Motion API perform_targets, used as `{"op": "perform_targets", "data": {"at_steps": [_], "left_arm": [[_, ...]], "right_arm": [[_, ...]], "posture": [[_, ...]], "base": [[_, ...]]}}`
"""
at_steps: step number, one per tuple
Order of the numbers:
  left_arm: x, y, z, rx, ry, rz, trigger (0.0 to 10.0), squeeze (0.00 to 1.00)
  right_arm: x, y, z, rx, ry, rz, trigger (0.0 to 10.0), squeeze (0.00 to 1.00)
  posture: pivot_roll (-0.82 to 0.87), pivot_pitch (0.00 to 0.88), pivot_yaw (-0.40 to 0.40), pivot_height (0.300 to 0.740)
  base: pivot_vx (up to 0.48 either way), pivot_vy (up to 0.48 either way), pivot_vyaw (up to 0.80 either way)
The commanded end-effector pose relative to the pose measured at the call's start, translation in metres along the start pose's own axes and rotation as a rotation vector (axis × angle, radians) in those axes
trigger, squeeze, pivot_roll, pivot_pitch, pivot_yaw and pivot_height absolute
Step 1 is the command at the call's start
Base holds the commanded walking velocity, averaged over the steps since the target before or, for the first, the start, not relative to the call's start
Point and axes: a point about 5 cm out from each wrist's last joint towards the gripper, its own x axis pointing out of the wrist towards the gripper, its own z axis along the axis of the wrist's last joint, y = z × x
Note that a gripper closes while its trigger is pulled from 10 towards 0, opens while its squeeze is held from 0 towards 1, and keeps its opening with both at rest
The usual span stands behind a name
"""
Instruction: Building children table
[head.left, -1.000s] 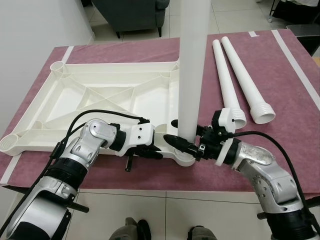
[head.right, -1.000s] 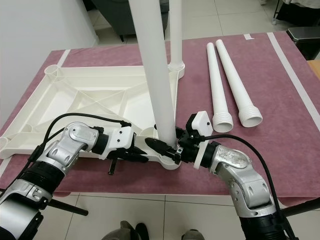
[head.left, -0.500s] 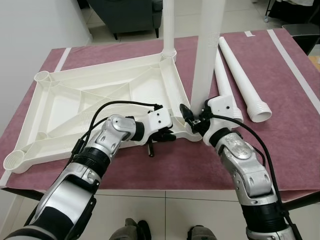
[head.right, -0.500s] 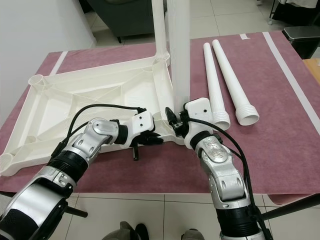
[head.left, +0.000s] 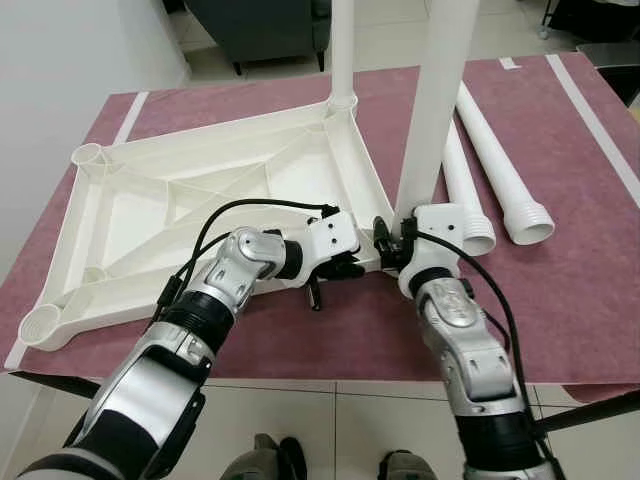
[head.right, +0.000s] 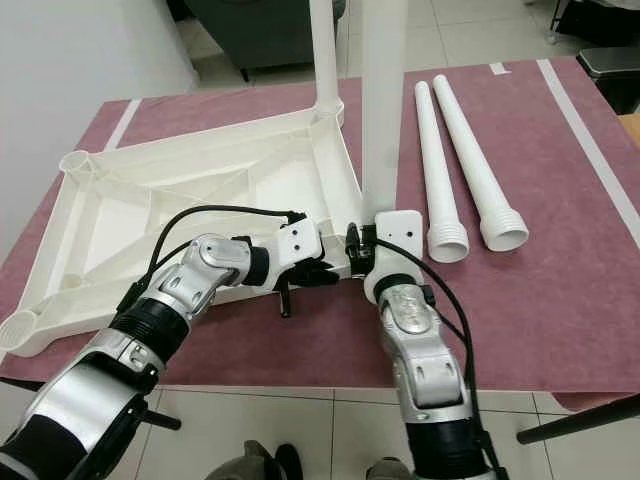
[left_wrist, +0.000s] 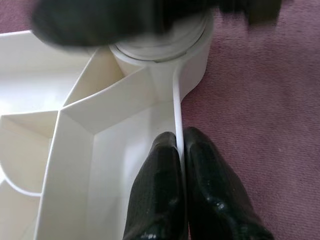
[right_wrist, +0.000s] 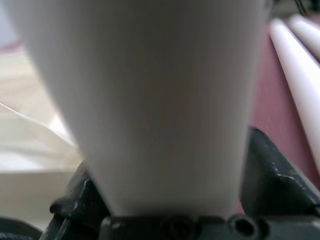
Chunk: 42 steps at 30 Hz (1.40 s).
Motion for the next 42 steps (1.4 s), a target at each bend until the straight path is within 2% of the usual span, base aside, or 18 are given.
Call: {"op": "perform_targets", "data": {"at_steps": [1,2,5,6,8,12,14,19,20,21,27,30,32,33,36,37,40,42], "left_arm": [[-0.004,-0.001,0.016,0.036,-0.145,-0.007,0.0,0.0],[-0.013,-0.003,0.014,0.057,-0.138,-0.042,0.0,0.0],[-0.02,-0.005,0.013,0.072,-0.131,-0.074,0.0,0.0],[-0.029,-0.008,0.01,0.088,-0.117,-0.116,0.0,0.0],[-0.037,-0.012,0.007,0.104,-0.104,-0.156,0.0,0.0],[-0.046,-0.017,0.006,0.113,-0.103,-0.21,0.0,0.0],[-0.058,-0.021,0.006,0.127,-0.107,-0.255,0.0,0.0],[-0.069,-0.022,0.007,0.135,-0.101,-0.265,0.0,0.0],[-0.07,-0.022,0.007,0.134,-0.099,-0.263,0.0,0.0],[-0.07,-0.021,0.006,0.13,-0.099,-0.255,0.0,0.0],[-0.066,-0.023,0.007,0.118,-0.111,-0.242,0.0,0.0],[-0.06,-0.025,0.01,0.104,-0.132,-0.233,0.0,0.0],[-0.056,-0.024,0.012,0.097,-0.143,-0.221,0.0,0.0],[-0.049,-0.02,0.014,0.086,-0.156,-0.196,0.0,0.0],[-0.038,-0.015,0.018,0.071,-0.168,-0.16,0.0,0.0],[-0.038,-0.015,0.018,0.071,-0.168,-0.16,0.0,0.0],[-0.022,-0.009,0.022,0.045,-0.179,-0.11,0.0,0.0],[-0.019,-0.008,0.022,0.04,-0.177,-0.1,0.0,0.0]], "right_arm": [[-0.001,0.007,0.013,0.029,-0.068,0.075,10.0,0.0],[-0.006,0.0,0.022,0.002,-0.098,0.17,10.0,0.0],[-0.011,-0.006,0.028,-0.014,-0.114,0.229,10.0,0.0],[-0.016,-0.014,0.03,-0.028,-0.101,0.298,10.0,0.0],[-0.022,-0.017,0.03,-0.045,-0.078,0.371,10.0,0.0],[-0.029,-0.016,0.025,-0.066,-0.037,0.475,10.0,0.0],[-0.038,-0.009,0.017,-0.082,0.028,0.615,10.0,0.0],[-0.046,-0.003,0.008,-0.082,0.078,0.723,10.0,0.0],[-0.045,-0.002,0.006,-0.077,0.081,0.73,8.7,0.0],[-0.044,0.0,0.005,-0.063,0.08,0.727,0.0,0.0],[-0.04,0.0,0.003,-0.034,0.07,0.696,0.0,0.0],[-0.036,-0.001,-0.003,-0.025,0.089,0.619,0.0,0.0],[-0.032,-0.002,-0.011,-0.04,0.117,0.541,0.0,0.0],[-0.028,-0.005,-0.022,-0.065,0.161,0.426,0.0,0.0],[-0.023,-0.007,-0.033,-0.085,0.209,0.278,0.0,0.0],[-0.023,-0.007,-0.033,-0.085,0.209,0.278,0.0,0.0],[-0.021,-0.011,-0.045,-0.104,0.259,0.086,0.0,0.0],[-0.021,-0.012,-0.048,-0.099,0.275,0.039,0.0,0.0]], "posture": [[-0.14,0.135,0.174,0.74],[-0.14,0.131,0.172,0.74],[-0.14,0.131,0.172,0.74],[-0.14,0.13,0.17,0.74],[-0.14,0.129,0.168,0.74],[-0.14,0.13,0.168,0.74],[-0.13,0.133,0.168,0.74],[-0.12,0.134,0.165,0.74],[-0.12,0.134,0.165,0.74],[-0.12,0.135,0.164,0.74],[-0.12,0.137,0.163,0.74],[-0.13,0.14,0.162,0.74],[-0.13,0.14,0.162,0.74],[-0.13,0.145,0.163,0.74],[-0.13,0.146,0.164,0.74],[-0.13,0.146,0.164,0.74],[-0.13,0.148,0.168,0.74],[-0.13,0.148,0.168,0.74]], "base": [[0.0,0.0,0.0],[0.0,0.0,0.0],[0.0,0.0,0.0],[0.0,0.0,0.0],[0.0,0.0,0.0],[0.0,0.0,0.0],[0.0,0.0,0.0],[0.0,0.0,0.0],[0.0,0.0,0.0],[0.0,0.0,0.0],[0.0,0.0,0.0],[0.0,0.0,0.0],[0.0,0.0,0.0],[0.0,0.0,0.0],[0.0,0.0,0.0],[0.0,0.0,0.0],[0.0,0.0,0.0],[0.0,0.0,0.0]]}}
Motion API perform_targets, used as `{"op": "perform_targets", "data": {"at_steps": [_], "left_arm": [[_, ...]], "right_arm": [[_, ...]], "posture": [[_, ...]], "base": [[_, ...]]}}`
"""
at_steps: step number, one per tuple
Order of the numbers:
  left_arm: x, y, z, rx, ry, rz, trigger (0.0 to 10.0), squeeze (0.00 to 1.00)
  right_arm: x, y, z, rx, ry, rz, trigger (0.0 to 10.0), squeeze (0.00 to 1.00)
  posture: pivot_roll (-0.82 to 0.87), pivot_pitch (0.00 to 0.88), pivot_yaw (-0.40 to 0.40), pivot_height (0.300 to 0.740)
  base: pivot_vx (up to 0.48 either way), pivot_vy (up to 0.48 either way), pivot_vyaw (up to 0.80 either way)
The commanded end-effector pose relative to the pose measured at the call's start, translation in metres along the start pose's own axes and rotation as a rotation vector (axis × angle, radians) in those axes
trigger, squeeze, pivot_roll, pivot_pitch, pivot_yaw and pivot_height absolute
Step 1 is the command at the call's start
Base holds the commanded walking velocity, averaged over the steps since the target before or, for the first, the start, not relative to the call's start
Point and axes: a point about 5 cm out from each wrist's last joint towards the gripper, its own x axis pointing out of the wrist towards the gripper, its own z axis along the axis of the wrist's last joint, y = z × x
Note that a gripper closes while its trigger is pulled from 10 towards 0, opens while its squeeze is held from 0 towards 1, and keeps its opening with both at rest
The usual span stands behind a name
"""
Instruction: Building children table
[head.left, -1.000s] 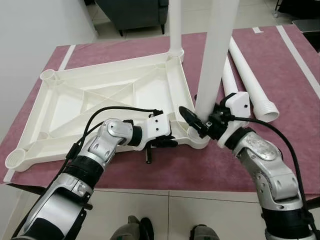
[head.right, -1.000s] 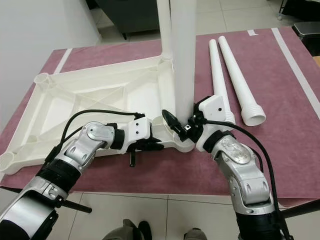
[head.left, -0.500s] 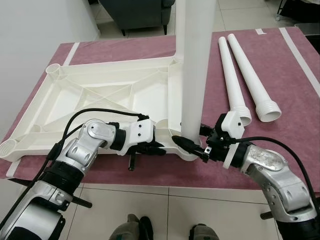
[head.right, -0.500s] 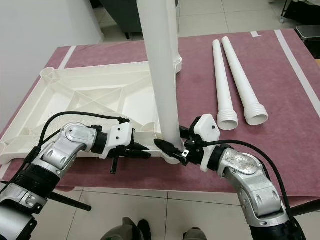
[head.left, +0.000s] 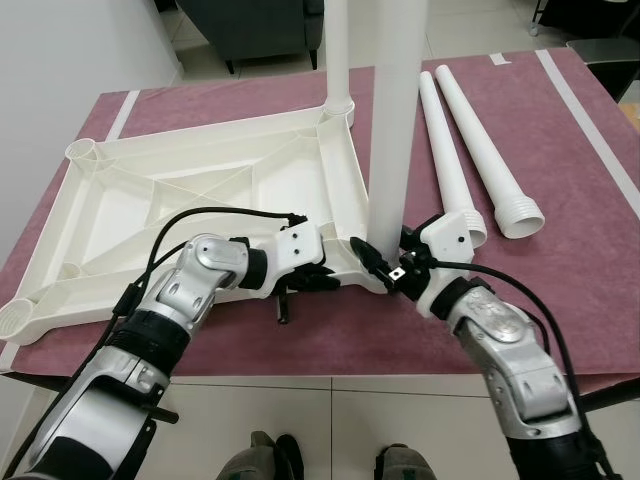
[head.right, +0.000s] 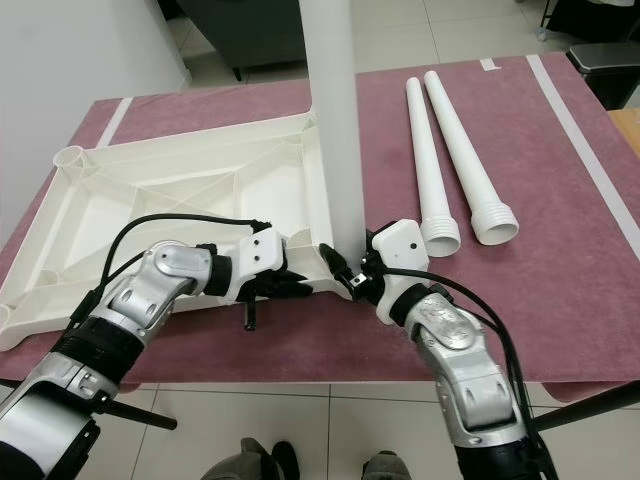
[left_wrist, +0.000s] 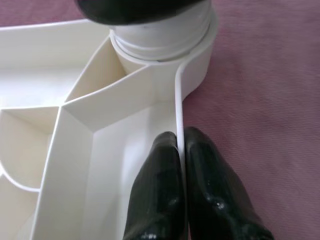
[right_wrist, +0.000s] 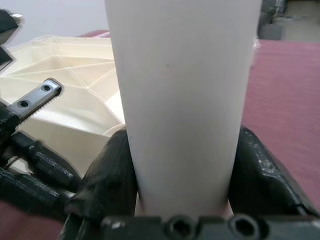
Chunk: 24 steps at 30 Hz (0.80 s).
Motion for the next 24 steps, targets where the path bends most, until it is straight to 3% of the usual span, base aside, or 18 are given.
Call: {"op": "perform_targets", "data": {"at_steps": [1,2,3,11,12,13,14,19,20,21,24], "left_arm": [[0.01,0.001,0.029,0.058,-0.167,-0.02,0.0,0.0],[0.01,0.001,0.029,0.058,-0.167,-0.02,0.0,0.0],[0.018,0.004,0.029,0.047,-0.154,0.016,0.0,0.0],[0.026,0.006,0.03,0.04,-0.15,0.034,0.0,0.0],[0.026,0.005,0.029,0.041,-0.151,0.031,0.0,0.0],[0.025,0.005,0.028,0.043,-0.15,0.029,0.0,0.0],[0.023,0.005,0.027,0.046,-0.149,0.028,0.0,0.0],[0.017,0.002,0.025,0.06,-0.148,-0.004,0.0,0.0],[0.014,0.001,0.025,0.066,-0.146,-0.016,0.0,0.0],[0.01,0.0,0.024,0.077,-0.141,-0.032,0.0,0.0],[0.006,-0.001,0.023,0.087,-0.134,-0.046,0.0,0.0]], "right_arm": [[-0.005,-0.015,-0.042,0.006,0.241,-0.231,0.0,0.0],[-0.005,-0.015,-0.042,0.006,0.241,-0.231,0.0,0.0],[-0.008,-0.016,-0.047,-0.018,0.282,-0.367,0.0,0.0],[-0.007,-0.007,-0.045,-0.004,0.249,-0.498,0.0,0.0],[-0.005,-0.005,-0.039,0.007,0.203,-0.494,7.0,0.0],[-0.002,-0.005,-0.032,0.016,0.147,-0.477,10.0,0.0],[0.0,-0.004,-0.025,0.03,0.099,-0.43,10.0,1.0],[0.003,-0.008,-0.003,0.028,-0.046,-0.277,10.0,1.0],[0.002,-0.011,0.004,0.026,-0.077,-0.236,10.0,0.0],[0.001,-0.015,0.011,0.007,-0.109,-0.168,10.0,0.0],[-0.001,-0.018,0.017,-0.008,-0.125,-0.117,10.0,0.0]], "posture": [[-0.14,0.149,0.17,0.74],[-0.14,0.149,0.17,0.74],[-0.14,0.15,0.173,0.74],[-0.15,0.15,0.175,0.74],[-0.15,0.15,0.176,0.74],[-0.15,0.15,0.176,0.74],[-0.14,0.15,0.175,0.74],[-0.14,0.149,0.173,0.74],[-0.14,0.148,0.172,0.74],[-0.14,0.148,0.172,0.74],[-0.14,0.148,0.172,0.74]], "base": [[0.0,0.0,0.0],[0.0,0.0,0.0],[0.0,0.0,0.0],[0.0,0.0,0.0],[0.0,0.0,0.0],[0.0,0.0,0.0],[0.0,0.0,0.0],[0.0,0.0,0.0],[0.0,0.0,0.0],[0.0,0.0,0.0],[0.0,0.0,0.0]]}}
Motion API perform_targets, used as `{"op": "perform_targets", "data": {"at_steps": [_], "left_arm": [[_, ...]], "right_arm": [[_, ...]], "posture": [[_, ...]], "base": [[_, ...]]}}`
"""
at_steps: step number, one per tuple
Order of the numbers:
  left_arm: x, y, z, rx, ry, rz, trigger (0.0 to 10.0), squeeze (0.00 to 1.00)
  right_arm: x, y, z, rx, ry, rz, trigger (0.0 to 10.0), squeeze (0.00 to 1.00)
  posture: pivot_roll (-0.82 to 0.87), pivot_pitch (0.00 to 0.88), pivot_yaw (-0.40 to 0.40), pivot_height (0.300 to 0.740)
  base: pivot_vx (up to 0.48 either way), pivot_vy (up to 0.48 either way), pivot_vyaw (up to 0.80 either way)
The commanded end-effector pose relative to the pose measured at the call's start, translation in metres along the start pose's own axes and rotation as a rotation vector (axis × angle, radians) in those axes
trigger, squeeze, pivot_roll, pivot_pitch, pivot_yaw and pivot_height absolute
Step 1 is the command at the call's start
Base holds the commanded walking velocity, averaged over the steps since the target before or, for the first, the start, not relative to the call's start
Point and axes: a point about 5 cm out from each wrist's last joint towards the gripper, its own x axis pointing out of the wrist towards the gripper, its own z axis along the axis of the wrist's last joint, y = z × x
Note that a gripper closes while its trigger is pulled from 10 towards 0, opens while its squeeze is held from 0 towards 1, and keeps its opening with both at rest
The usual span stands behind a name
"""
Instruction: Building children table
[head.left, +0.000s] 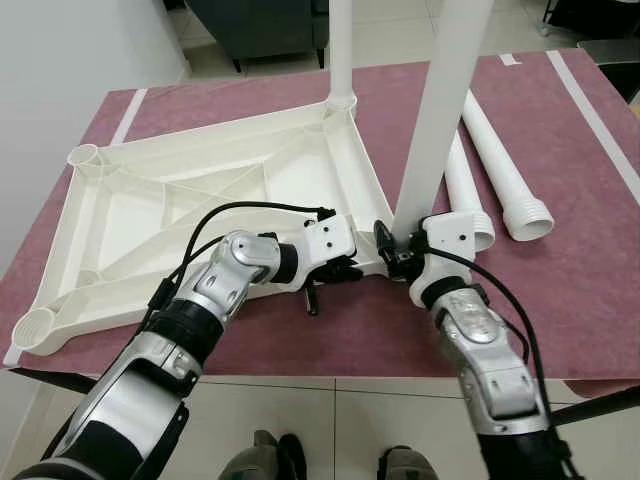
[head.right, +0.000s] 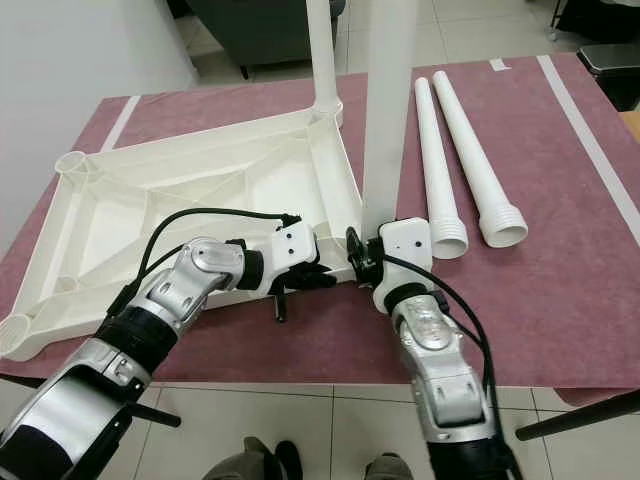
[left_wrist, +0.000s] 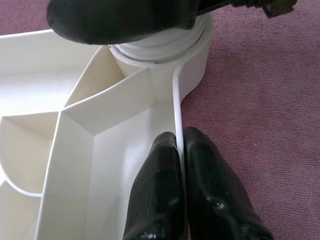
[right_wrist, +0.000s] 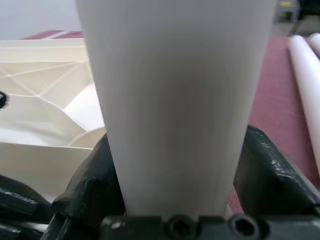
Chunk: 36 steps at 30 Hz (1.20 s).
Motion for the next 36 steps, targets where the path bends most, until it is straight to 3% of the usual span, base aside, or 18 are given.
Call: {"op": "perform_targets", "data": {"at_steps": [1,5,10,11,18,22,23,27,30,34,36], "left_arm": [[-0.012,-0.004,0.014,0.069,-0.127,-0.119,0.0,0.0],[-0.031,-0.012,0.011,0.106,-0.11,-0.212,0.0,0.0],[-0.047,-0.022,0.01,0.133,-0.1,-0.302,0.0,0.0],[-0.057,-0.027,0.009,0.145,-0.089,-0.347,0.0,0.0],[-0.068,-0.035,0.006,0.141,-0.073,-0.397,0.0,0.0],[-0.067,-0.035,0.006,0.132,-0.076,-0.387,0.0,0.0],[-0.065,-0.034,0.006,0.126,-0.082,-0.369,0.0,0.0],[-0.053,-0.026,0.007,0.109,-0.097,-0.279,0.0,0.0],[-0.034,-0.013,0.013,0.069,-0.13,-0.174,0.0,0.0],[-0.027,-0.01,0.016,0.06,-0.14,-0.145,0.0,0.0],[-0.018,-0.005,0.02,0.05,-0.153,-0.125,0.0,0.0]], "right_arm": [[-0.004,-0.008,0.016,-0.015,-0.067,0.063,10.0,0.0],[-0.017,-0.009,0.018,-0.049,-0.02,0.321,10.0,0.0],[-0.026,-0.004,0.013,-0.05,0.03,0.487,10.0,0.0],[-0.029,-0.001,0.011,-0.043,0.04,0.56,10.0,0.0],[-0.026,0.006,0.016,0.006,0.013,0.629,10.0,0.0],[-0.025,0.011,0.018,0.039,-0.002,0.655,10.0,0.0],[-0.024,0.012,0.016,0.05,0.001,0.654,0.0,0.0],[-0.02,0.012,0.001,0.036,0.066,0.566,0.0,0.0],[-0.01,0.004,-0.024,-0.004,0.177,0.314,0.0,0.0],[-0.008,0.001,-0.03,-0.019,0.212,0.223,0.0,0.0],[-0.006,-0.002,-0.036,-0.018,0.236,0.101,0.0,0.0]], "posture": [[-0.13,0.147,0.171,0.74],[-0.13,0.147,0.17,0.74],[-0.13,0.145,0.168,0.74],[-0.12,0.145,0.168,0.74],[-0.12,0.141,0.165,0.74],[-0.12,0.141,0.165,0.74],[-0.12,0.135,0.161,0.74],[-0.12,0.136,0.16,0.74],[-0.12,0.14,0.157,0.74],[-0.12,0.14,0.157,0.74],[-0.12,0.145,0.162,0.74]], "base": [[0.0,0.0,0.0],[0.0,0.0,0.0],[0.0,0.0,0.0],[0.0,0.0,0.0],[0.0,0.0,0.0],[0.0,0.0,0.0],[0.0,0.0,0.0],[0.0,0.0,0.0],[0.0,0.0,0.0],[0.0,0.0,0.0],[0.0,0.0,0.0]]}}
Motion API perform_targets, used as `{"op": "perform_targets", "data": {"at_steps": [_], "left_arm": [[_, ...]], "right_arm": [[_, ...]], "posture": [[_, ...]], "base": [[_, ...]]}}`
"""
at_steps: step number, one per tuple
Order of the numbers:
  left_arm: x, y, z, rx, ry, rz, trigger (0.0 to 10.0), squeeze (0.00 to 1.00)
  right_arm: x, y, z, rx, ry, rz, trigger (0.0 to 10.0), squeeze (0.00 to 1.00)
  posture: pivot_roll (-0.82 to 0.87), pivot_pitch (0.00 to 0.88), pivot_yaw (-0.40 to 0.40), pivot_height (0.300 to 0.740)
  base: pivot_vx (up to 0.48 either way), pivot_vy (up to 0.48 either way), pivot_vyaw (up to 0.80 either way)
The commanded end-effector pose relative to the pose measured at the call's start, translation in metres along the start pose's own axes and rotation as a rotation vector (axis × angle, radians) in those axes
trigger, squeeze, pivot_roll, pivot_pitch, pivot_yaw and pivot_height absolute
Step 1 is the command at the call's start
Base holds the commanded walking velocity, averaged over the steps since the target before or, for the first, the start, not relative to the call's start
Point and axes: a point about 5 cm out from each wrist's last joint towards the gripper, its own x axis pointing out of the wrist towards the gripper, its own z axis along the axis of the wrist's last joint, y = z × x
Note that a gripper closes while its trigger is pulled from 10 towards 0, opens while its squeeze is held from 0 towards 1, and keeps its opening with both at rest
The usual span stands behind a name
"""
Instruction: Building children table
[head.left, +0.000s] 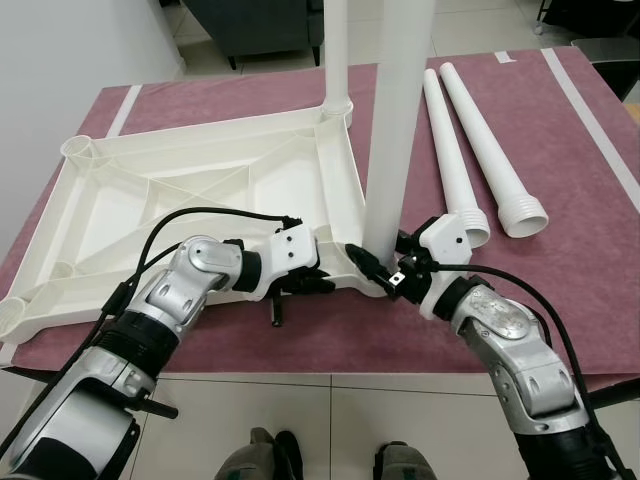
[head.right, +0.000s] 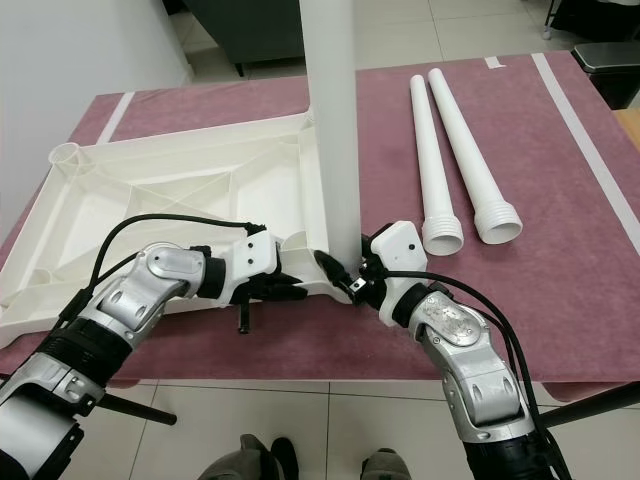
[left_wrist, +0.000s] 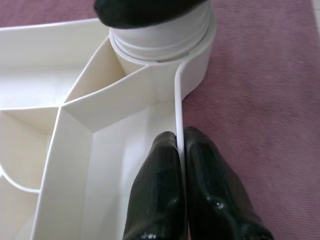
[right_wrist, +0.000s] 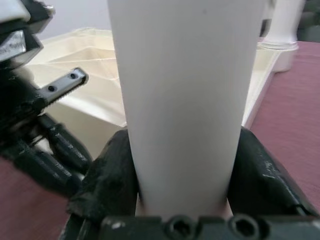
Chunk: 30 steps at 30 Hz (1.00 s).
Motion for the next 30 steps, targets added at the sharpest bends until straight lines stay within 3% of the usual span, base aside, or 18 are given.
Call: {"op": "perform_targets", "data": {"at_steps": [1,3,4,5,8,9,14,15,16,17,18,19,25,26,27,28,30], "left_arm": [[0.005,0.0,0.028,0.073,-0.151,-0.042,0.0,0.0],[0.018,0.008,0.032,0.063,-0.155,-0.011,0.0,0.0],[0.018,0.008,0.032,0.063,-0.155,-0.011,0.0,0.0],[0.027,0.014,0.034,0.06,-0.138,0.027,0.0,0.0],[0.03,0.016,0.034,0.061,-0.134,0.033,0.0,0.0],[0.033,0.021,0.032,0.071,-0.102,0.082,0.0,0.0],[0.032,0.021,0.024,0.078,-0.067,0.102,0.0,0.0],[0.03,0.019,0.019,0.075,-0.052,0.105,5.5,0.0],[0.029,0.018,0.016,0.073,-0.041,0.107,5.5,0.0],[0.028,0.016,0.012,0.07,-0.03,0.113,10.0,0.6],[0.028,0.016,0.012,0.07,-0.03,0.113,10.0,0.6],[0.027,0.015,0.009,0.061,-0.025,0.122,10.0,1.0],[0.023,0.018,0.005,0.033,-0.053,0.179,10.0,1.0],[0.022,0.019,0.005,0.031,-0.059,0.188,10.0,0.62],[0.022,0.019,0.005,0.031,-0.059,0.188,10.0,0.62],[0.018,0.02,0.008,0.021,-0.091,0.202,10.0,0.0],[0.007,0.023,0.012,0.019,-0.136,0.239,10.0,0.0]], "right_arm": [[-0.004,-0.013,-0.032,0.014,0.182,-0.153,0.0,0.0],[-0.004,-0.017,-0.039,0.031,0.222,-0.345,0.0,0.0],[-0.004,-0.017,-0.039,0.031,0.222,-0.345,0.0,0.0],[-0.003,-0.019,-0.041,0.051,0.239,-0.513,0.0,0.0],[-0.003,-0.019,-0.041,0.053,0.24,-0.552,0.0,0.0],[0.004,-0.013,-0.036,0.065,0.201,-0.569,0.0,0.0],[0.012,0.002,-0.025,0.073,0.105,-0.443,0.0,0.0],[0.012,0.004,-0.022,0.066,0.077,-0.401,10.0,0.64],[0.011,0.006,-0.02,0.061,0.056,-0.368,10.0,0.64],[0.01,0.007,-0.018,0.066,0.033,-0.335,10.0,1.0],[0.01,0.007,-0.018,0.066,0.033,-0.335,10.0,1.0],[0.01,0.007,-0.017,0.07,0.018,-0.317,10.0,1.0],[0.007,-0.003,-0.008,0.056,-0.03,-0.311,10.0,1.0],[0.007,-0.005,-0.006,0.049,-0.038,-0.315,10.0,0.0],[0.007,-0.005,-0.006,0.049,-0.038,-0.315,10.0,0.0],[0.006,-0.009,-0.001,0.047,-0.066,-0.317,10.0,0.0],[0.001,-0.018,0.012,0.044,-0.124,-0.327,10.0,0.0]], "posture": [[-0.12,0.145,0.162,0.74],[-0.13,0.152,0.172,0.74],[-0.13,0.152,0.172,0.74],[-0.14,0.157,0.18,0.74],[-0.14,0.157,0.18,0.74],[-0.14,0.16,0.183,0.74],[-0.14,0.16,0.181,0.74],[-0.13,0.162,0.177,0.74],[-0.13,0.162,0.177,0.74],[-0.13,0.164,0.174,0.74],[-0.13,0.164,0.174,0.74],[-0.13,0.164,0.174,0.74],[-0.13,0.164,0.167,0.74],[-0.13,0.164,0.167,0.74],[-0.13,0.164,0.167,0.74],[-0.12,0.164,0.164,0.74],[-0.12,0.163,0.167,0.74]], "base": [[0.0,0.0,0.0],[0.0,0.0,0.0],[0.0,0.0,0.0],[0.0,0.0,0.0],[0.0,0.0,0.0],[0.0,0.0,0.0],[0.0,0.0,0.0],[0.0,0.0,0.0],[0.0,0.0,0.0],[0.0,0.0,0.0],[0.0,0.0,0.0],[0.0,0.0,0.0],[0.0,0.0,0.0],[0.0,0.0,0.0],[0.0,0.0,0.0],[0.0,0.0,0.0],[0.0,0.0,0.0]]}}
